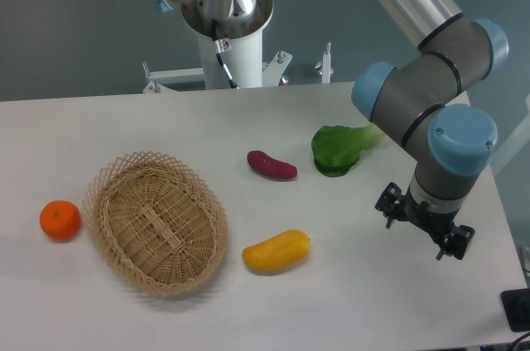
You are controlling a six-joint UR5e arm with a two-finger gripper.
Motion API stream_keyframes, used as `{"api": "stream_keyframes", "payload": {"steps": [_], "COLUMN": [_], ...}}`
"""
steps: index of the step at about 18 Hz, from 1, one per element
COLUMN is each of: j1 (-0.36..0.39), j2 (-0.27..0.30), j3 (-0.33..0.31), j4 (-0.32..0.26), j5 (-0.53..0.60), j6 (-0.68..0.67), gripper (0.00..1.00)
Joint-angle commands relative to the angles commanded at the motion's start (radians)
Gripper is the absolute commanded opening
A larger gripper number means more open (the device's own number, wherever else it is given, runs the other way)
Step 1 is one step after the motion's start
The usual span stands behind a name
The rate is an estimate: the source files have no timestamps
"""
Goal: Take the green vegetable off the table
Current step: 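Move the gripper toward the green leafy vegetable and lower it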
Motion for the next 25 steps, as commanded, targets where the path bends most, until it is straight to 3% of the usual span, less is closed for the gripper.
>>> {"api": "stream_keyframes", "payload": {"steps": [8, 13, 15, 20, 25], "j1": [-0.005, -0.002, 0.000, -0.002, 0.018], "j2": [0.005, 0.038, 0.060, 0.159, 0.230], "j3": [-0.014, -0.112, -0.132, -0.291, -0.467], "j4": [0.024, 0.159, 0.158, 0.169, 0.167], "j5": [0.003, -0.008, -0.031, -0.092, -0.089], "j6": [-0.011, -0.073, -0.084, -0.061, 0.058], "gripper": [1.00, 1.00, 1.00, 1.00, 1.00]}}
